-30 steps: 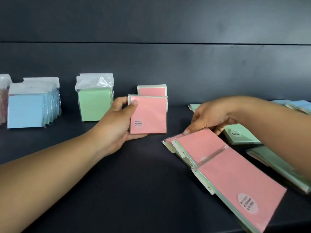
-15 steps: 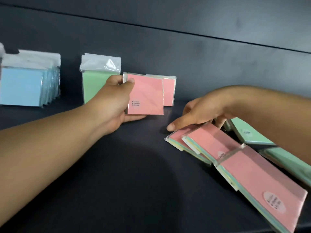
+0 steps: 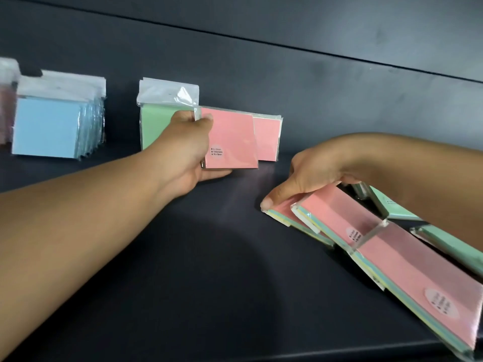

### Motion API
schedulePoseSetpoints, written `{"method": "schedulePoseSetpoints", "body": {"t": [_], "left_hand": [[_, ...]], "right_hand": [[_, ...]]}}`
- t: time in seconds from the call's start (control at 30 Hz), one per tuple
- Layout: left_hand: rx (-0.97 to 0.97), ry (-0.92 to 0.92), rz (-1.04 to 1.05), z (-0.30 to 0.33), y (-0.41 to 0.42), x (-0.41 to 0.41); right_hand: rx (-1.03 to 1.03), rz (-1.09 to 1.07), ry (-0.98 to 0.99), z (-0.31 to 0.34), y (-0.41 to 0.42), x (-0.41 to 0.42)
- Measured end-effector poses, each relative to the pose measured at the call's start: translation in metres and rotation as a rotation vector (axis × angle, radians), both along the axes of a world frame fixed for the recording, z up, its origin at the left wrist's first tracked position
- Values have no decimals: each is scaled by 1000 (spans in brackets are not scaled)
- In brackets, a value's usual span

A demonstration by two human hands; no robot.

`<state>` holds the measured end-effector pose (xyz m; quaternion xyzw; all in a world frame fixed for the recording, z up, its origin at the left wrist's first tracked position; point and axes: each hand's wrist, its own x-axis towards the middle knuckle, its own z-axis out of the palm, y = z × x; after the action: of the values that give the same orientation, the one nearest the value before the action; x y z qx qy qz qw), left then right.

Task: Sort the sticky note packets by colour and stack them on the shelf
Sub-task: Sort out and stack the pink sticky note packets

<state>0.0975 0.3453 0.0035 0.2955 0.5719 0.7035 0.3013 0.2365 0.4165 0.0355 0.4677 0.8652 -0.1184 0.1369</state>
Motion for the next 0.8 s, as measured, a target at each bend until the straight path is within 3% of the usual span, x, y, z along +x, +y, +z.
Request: {"method": "schedulePoseSetpoints", "body": {"t": [0.1, 0.23, 0.37, 0.53, 0.8], "left_hand": [[-5, -14, 1, 1, -1, -2], [-18, -25, 17, 0, -1, -4], [-37, -47, -3, -3, 0, -7], [-43, -64, -76, -8, 0, -2], [-9, -68, -247, -12, 1, 9]], "right_hand": [[96, 9, -5, -2, -1, -2], [105, 43, 133, -1, -1, -2], [-34, 70, 401, 3, 7, 2], [-132, -77, 681, 6, 29, -9], [-258, -155, 817, 2, 26, -37]]}}
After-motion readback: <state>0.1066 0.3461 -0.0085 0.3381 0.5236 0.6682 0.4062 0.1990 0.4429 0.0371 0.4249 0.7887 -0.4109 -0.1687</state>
